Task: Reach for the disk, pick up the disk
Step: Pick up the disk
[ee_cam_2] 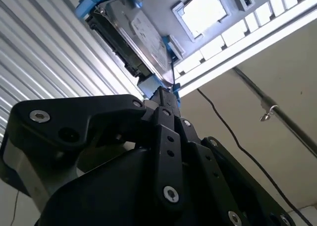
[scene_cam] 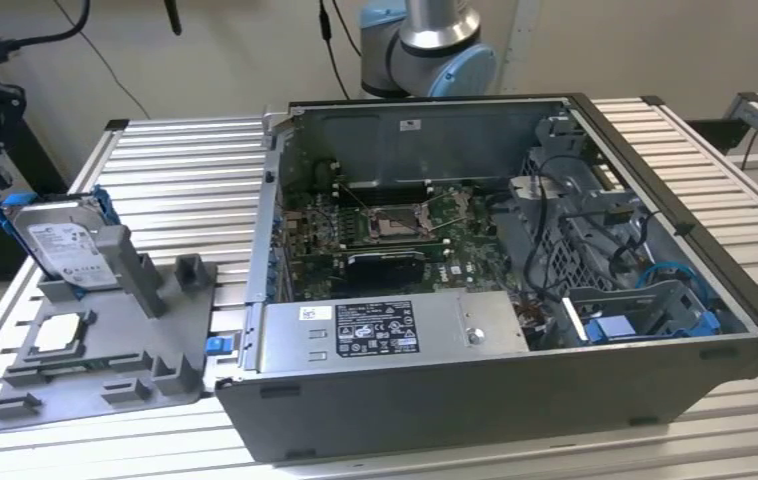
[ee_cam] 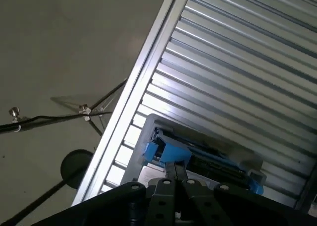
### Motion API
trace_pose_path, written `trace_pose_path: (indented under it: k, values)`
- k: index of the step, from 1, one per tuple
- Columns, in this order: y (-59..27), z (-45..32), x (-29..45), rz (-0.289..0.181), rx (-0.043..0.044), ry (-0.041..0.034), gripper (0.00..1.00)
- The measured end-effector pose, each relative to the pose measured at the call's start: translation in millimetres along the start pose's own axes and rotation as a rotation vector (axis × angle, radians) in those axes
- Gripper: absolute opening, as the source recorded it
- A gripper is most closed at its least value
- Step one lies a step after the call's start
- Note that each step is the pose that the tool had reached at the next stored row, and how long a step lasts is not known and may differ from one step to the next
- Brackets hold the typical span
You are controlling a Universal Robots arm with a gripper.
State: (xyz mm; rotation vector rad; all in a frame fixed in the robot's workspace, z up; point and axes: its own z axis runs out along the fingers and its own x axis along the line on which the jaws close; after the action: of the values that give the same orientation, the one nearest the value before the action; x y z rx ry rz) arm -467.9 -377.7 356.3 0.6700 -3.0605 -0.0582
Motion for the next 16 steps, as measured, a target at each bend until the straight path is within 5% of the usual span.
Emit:
trace_pose_path:
  k: [16]
  values:
    - [0.0,0.0,0.0,-0.288,0.0004,0.01,0.0]
